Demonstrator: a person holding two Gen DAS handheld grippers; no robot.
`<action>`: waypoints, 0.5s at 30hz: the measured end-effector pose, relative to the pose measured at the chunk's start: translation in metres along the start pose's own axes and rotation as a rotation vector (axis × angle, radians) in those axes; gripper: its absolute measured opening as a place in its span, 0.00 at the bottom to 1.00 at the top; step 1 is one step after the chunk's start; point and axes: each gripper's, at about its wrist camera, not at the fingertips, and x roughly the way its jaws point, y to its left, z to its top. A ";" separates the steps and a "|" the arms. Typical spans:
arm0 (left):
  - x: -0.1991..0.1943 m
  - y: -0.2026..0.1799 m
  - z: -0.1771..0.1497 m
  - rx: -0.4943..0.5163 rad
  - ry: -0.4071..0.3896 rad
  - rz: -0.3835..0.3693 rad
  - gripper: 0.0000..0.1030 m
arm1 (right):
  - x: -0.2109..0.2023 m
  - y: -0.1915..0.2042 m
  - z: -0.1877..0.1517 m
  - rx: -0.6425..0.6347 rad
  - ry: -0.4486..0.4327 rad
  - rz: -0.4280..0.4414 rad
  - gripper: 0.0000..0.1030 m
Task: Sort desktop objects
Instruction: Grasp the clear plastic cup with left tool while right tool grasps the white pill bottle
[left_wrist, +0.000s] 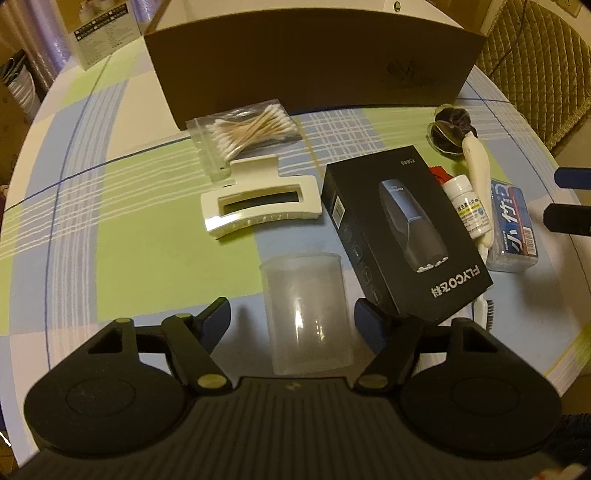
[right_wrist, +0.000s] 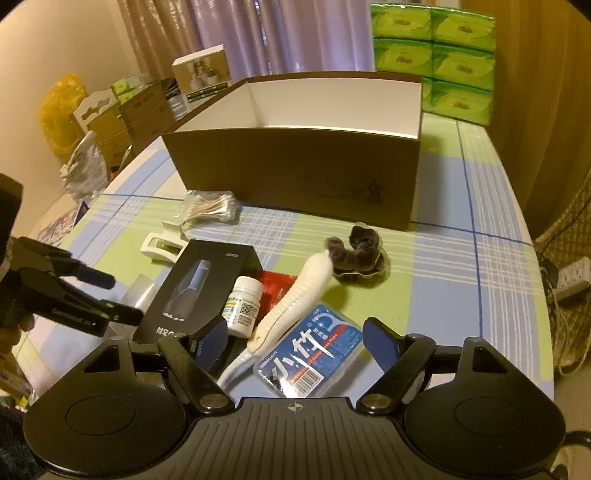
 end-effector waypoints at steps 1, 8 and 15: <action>0.002 0.001 0.000 -0.001 0.004 -0.001 0.65 | 0.001 0.000 0.000 -0.013 0.000 0.003 0.74; 0.016 0.003 0.001 -0.010 0.021 -0.025 0.52 | 0.009 0.000 0.003 -0.110 0.014 0.052 0.73; 0.018 0.014 -0.003 -0.049 0.012 -0.017 0.46 | 0.022 0.013 0.009 -0.329 0.042 0.157 0.73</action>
